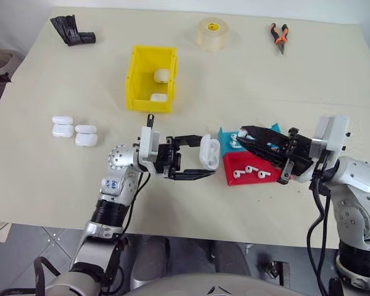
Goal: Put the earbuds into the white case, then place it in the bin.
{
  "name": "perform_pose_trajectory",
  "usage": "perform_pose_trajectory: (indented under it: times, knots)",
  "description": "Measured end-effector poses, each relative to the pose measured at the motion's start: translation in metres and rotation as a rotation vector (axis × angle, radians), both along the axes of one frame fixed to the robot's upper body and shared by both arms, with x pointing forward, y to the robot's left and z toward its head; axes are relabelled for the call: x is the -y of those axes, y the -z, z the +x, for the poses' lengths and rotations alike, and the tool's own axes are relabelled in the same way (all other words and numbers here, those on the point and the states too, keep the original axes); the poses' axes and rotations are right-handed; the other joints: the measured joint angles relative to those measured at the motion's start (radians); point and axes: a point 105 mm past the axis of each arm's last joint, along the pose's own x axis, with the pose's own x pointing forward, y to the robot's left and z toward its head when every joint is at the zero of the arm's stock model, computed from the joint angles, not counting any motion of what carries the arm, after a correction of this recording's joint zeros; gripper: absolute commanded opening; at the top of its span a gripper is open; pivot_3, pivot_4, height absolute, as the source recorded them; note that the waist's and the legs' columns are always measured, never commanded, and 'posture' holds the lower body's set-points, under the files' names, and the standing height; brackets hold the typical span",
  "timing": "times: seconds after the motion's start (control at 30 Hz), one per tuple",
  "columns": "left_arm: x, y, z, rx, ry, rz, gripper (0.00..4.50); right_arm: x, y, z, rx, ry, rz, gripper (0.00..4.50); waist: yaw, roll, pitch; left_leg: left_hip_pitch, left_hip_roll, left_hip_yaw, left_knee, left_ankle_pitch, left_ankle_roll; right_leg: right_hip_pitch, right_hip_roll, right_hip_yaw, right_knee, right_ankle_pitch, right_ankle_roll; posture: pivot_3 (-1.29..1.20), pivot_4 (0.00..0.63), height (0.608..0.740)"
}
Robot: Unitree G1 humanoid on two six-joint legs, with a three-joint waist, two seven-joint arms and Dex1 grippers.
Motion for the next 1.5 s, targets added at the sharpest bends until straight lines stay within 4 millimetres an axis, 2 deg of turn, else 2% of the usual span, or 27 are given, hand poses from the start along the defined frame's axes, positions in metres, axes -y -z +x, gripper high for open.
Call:
perform_pose_trajectory:
  times: [0.2,0.7,1.03,1.4,1.5]
  knots:
    - [0.002,-0.005,0.002,-0.049,0.023,-0.002,2.78,-0.017,-0.008,-0.005,0.009,-0.038,0.168,0.55,-0.006,0.0,0.0,0.0,0.0,0.0,0.0,0.0,0.0,0.0,0.0,0.0,0.0,0.0,0.0,0.0,0.15,0.74]
    - [0.004,-0.01,-0.001,-0.055,0.031,0.003,2.78,-0.043,-0.001,-0.009,-0.017,-0.143,0.212,0.55,-0.007,0.0,0.0,0.0,0.0,0.0,0.0,0.0,0.0,0.0,0.0,0.0,0.001,0.0,0.0,0.0,0.15,0.74]
    - [0.002,-0.007,0.0,-0.073,0.011,0.006,2.78,-0.043,0.016,-0.007,-0.033,-0.14,0.182,0.55,-0.007,0.0,0.0,0.0,0.0,0.0,0.0,0.0,0.0,0.0,0.0,0.0,0.0,0.0,0.0,0.0,0.15,0.74]
    - [0.002,-0.002,0.0,-0.092,0.005,0.014,2.78,-0.044,0.023,-0.005,-0.003,-0.157,0.105,0.55,-0.007,0.0,0.0,0.0,0.0,0.0,0.0,0.0,0.0,0.0,0.0,0.0,0.0,0.0,0.0,0.0,0.15,0.74]
    - [0.002,-0.002,0.0,-0.093,0.0,0.013,2.78,-0.043,0.022,-0.002,-0.022,-0.162,0.096,1.57,-0.007,0.0,0.0,0.0,0.0,0.0,0.0,0.0,0.0,0.0,0.0,0.0,0.0,0.0,0.0,0.0,0.15,0.74]
